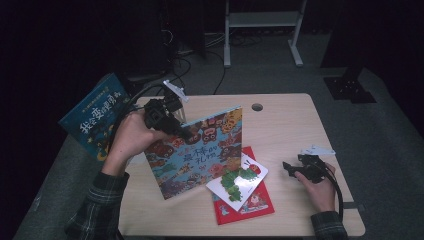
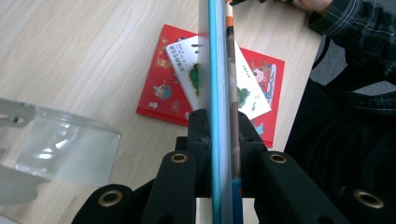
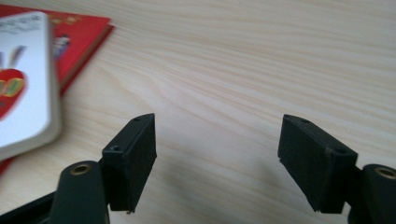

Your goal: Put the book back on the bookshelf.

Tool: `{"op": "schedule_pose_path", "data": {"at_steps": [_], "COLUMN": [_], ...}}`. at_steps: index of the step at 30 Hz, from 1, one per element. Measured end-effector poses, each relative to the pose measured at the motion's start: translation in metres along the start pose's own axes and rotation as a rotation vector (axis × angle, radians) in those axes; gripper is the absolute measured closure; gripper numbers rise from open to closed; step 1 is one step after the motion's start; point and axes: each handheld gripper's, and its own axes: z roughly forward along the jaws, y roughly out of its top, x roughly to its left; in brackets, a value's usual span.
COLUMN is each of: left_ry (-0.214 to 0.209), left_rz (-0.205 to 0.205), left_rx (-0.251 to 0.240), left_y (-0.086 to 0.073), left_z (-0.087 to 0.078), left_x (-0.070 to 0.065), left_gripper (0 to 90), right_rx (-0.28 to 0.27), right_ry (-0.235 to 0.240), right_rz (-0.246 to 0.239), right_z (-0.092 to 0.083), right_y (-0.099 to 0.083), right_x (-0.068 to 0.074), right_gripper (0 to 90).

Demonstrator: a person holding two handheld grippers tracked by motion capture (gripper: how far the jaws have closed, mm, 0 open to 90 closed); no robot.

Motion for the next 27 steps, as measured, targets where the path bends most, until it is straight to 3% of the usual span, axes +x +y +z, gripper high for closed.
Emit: {"op": "schedule_pose_path", "data": {"at_steps": [5,8,16,27], "left_ry": [0.015,0.020,0.064,0.114], "left_rz": [-0.024,-0.045,-0.115,-0.218], "left_rx": [-0.019,-0.035,-0.058,-0.086], "left_y": [-0.011,-0.022,-0.060,-0.120], "left_z": [-0.015,-0.025,-0.047,-0.076], "left_x": [0.001,0.004,0.012,0.017], "left_gripper": [80.7,80.7,80.6,80.6], "right_rx": [0.040,0.034,0.044,0.046], "right_ry": [-0.023,-0.035,-0.057,-0.068], "right_rz": [0.001,-0.014,0.000,0.013], "right_z": [0.006,0.008,0.009,0.010], "right_y": [-0.003,-0.004,-0.003,-0.003], "right_x": [-0.004,-0.003,-0.004,-0.005], "right_gripper": [23.8,23.5,16.6,16.3]}}
